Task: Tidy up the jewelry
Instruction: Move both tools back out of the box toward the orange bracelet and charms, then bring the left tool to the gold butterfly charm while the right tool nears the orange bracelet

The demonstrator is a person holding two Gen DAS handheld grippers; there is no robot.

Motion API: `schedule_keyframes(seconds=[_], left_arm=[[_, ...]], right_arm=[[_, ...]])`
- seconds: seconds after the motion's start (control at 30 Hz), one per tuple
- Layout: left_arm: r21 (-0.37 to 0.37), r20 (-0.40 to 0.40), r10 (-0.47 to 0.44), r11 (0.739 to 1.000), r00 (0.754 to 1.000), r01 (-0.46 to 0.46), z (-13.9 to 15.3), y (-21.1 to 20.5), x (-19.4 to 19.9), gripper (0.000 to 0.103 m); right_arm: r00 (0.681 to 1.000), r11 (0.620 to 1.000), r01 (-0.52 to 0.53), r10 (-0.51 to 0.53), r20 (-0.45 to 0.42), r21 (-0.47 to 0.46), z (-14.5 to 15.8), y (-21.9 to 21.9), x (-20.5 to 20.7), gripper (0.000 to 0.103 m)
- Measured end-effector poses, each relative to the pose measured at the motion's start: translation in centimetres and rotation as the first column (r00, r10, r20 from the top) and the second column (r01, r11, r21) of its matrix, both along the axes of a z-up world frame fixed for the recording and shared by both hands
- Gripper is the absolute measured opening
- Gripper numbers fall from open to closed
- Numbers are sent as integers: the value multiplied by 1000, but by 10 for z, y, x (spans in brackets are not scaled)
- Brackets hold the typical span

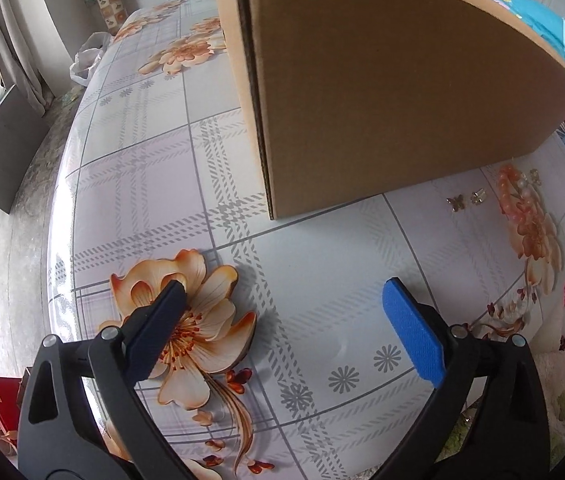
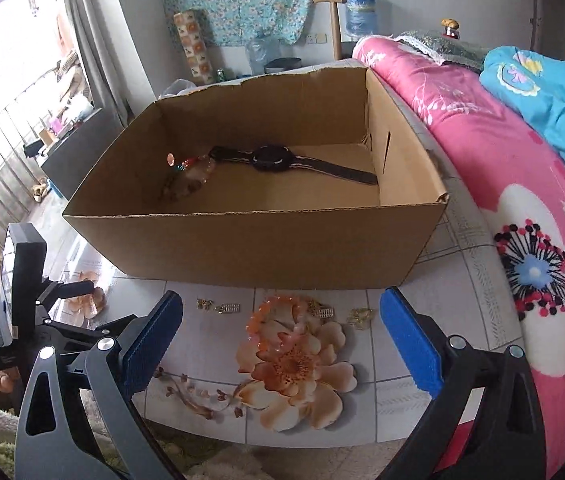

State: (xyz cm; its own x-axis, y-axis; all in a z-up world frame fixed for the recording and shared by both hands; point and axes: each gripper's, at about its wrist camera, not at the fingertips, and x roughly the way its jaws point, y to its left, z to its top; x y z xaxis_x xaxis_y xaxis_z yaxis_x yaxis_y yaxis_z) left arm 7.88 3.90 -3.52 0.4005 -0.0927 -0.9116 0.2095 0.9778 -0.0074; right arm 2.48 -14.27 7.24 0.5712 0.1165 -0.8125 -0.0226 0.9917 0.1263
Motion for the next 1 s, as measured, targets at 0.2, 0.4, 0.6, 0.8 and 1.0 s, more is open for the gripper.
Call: schedule_keyframes(seconds=[0.2, 0.4, 0.6, 0.8, 1.0], left_arm=[[-2, 12, -4, 1000, 1000, 4, -1, 3, -2, 96], [-2, 38, -12, 1000, 999, 12, 0, 2, -7, 96], [-25, 126, -70, 997, 990, 74, 12, -10, -21, 78], [-106, 181, -160, 978, 970, 181, 28, -27, -31, 57], [-160, 178, -237, 951, 955, 266, 30, -54, -28, 41]], right_arm=[[996, 988, -23, 36, -81, 150, -13, 12, 29, 77], [985, 958, -19, 67, -159, 285, -25, 19, 49, 47], [985, 937, 28, 33, -167, 348, -29, 14, 51, 37], [994, 922, 28, 15, -107, 387, -32, 11, 52, 36], [999, 916, -11, 31, -44, 400, -36, 7, 43, 34]])
